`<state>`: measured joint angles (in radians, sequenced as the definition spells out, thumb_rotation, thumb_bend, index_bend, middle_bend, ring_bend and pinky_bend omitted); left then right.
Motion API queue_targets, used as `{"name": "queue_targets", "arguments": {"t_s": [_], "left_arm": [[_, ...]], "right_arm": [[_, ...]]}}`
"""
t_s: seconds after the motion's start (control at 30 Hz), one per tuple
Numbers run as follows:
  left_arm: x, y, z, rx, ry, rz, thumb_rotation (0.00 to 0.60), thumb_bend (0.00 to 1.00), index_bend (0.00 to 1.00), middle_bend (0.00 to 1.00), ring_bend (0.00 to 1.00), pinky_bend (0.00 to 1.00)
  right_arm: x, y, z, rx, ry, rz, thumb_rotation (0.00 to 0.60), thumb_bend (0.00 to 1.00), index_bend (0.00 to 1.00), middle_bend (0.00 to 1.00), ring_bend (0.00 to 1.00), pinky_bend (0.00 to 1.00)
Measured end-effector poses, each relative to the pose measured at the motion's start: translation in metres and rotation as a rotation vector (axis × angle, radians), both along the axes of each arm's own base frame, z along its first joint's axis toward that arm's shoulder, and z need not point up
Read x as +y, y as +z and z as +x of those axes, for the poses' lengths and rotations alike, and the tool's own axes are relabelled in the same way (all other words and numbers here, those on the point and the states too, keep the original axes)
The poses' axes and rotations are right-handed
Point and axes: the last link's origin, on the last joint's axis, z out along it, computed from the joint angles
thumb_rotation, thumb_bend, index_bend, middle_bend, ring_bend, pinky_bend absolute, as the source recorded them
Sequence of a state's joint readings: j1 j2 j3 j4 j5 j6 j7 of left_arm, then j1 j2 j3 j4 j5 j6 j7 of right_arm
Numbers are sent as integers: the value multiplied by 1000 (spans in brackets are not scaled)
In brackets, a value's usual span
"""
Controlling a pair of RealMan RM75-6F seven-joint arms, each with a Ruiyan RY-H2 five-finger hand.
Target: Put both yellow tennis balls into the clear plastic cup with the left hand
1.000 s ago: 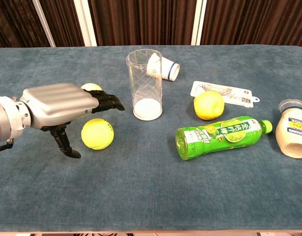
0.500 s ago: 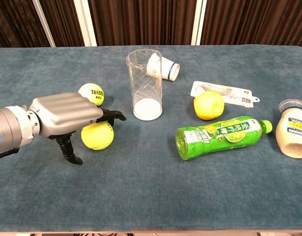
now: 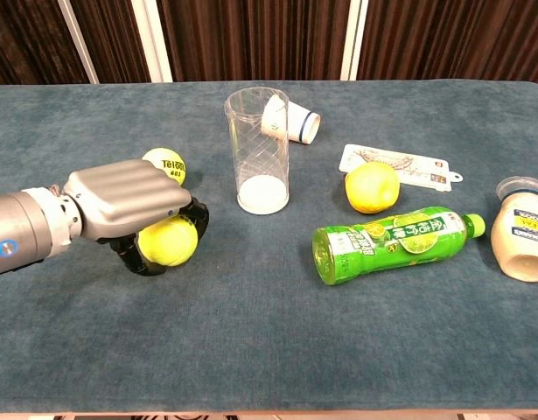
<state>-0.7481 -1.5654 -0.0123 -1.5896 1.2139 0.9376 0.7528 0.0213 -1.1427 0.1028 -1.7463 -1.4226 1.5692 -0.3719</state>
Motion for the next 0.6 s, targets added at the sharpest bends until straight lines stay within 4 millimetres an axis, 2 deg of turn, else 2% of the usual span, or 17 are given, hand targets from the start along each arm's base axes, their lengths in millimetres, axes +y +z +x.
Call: {"name": "queue_targets", "arguments": {"t_s": [0.2, 0.37, 0.53, 0.6], "left_arm": [[5, 16, 13, -113, -42, 41, 600, 385, 463, 504, 448, 662], [17, 54, 35, -231, -107, 127, 600, 377, 457, 493, 447, 663], [34, 94, 62, -266, -205, 254, 600, 369, 457, 498, 448, 672], [39, 103, 71, -266, -241, 290, 600, 367, 458, 498, 447, 672]], "right_arm": [[0, 0, 0, 1, -2, 2, 600, 339, 28, 75, 119, 71], [0, -1, 0, 0, -5, 4, 600, 340, 28, 75, 119, 71], [0, 0, 0, 3, -5, -2, 600, 340, 28, 75, 118, 71], [0, 0, 0, 5, -8, -3, 600, 340, 28, 75, 118, 71]]}}
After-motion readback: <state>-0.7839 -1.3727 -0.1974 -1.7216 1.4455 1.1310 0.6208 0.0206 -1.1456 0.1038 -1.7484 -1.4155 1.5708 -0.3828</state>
